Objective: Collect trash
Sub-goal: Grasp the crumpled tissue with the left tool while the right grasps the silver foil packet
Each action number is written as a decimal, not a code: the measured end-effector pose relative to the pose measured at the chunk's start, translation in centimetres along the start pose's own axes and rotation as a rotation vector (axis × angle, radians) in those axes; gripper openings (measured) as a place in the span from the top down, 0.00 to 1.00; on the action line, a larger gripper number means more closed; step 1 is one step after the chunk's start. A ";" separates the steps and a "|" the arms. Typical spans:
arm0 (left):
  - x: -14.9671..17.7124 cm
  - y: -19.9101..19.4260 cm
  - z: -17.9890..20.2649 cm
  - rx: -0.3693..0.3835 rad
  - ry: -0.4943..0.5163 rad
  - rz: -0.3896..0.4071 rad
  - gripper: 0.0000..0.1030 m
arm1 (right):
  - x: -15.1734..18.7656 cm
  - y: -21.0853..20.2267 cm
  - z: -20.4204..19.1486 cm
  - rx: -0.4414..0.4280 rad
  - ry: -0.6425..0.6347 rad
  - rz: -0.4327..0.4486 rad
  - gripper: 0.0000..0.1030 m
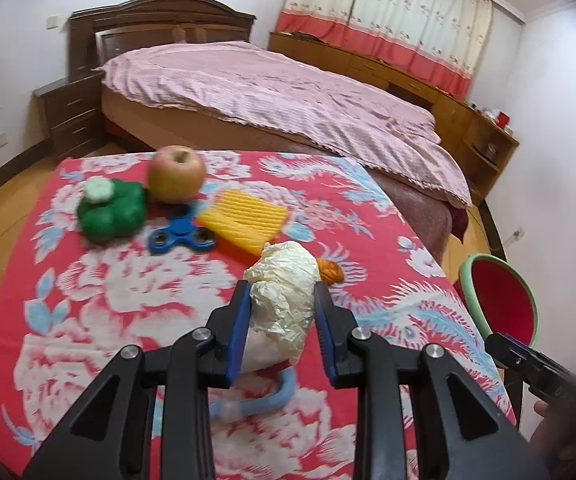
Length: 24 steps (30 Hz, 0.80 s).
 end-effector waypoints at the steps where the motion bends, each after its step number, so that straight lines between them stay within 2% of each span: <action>1: 0.1 -0.4 -0.6 -0.012 -0.011 0.005 0.70 | 0.0 0.2 -0.5 -0.007 -0.007 -0.004 0.42; 11: 1.1 -2.5 -5.9 -0.088 -0.105 0.021 0.70 | 1.0 3.0 -6.6 -0.099 -0.120 -0.070 0.42; 18: 2.1 -3.1 -8.8 -0.120 -0.153 0.014 0.70 | 1.8 5.2 -10.0 -0.126 -0.170 -0.112 0.41; 19: 2.3 -3.1 -9.2 -0.123 -0.159 0.015 0.70 | 2.0 5.4 -10.4 -0.127 -0.177 -0.116 0.33; 21: 2.5 -3.3 -10.0 -0.143 -0.168 0.019 0.70 | 2.2 6.0 -11.3 -0.134 -0.188 -0.121 0.24; 24: 2.7 -3.5 -10.9 -0.166 -0.174 0.025 0.70 | 2.5 6.6 -12.4 -0.142 -0.209 -0.134 0.24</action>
Point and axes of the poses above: each gripper's, at about its wrist camera, not at the fingertips, and y roughly the way its jaws point, z to its right, x to its underside, the point moved 3 cm from there along y, roughly the way its jaws point, and after that the axes turned 2 degrees about z, right-handed, at the moved point
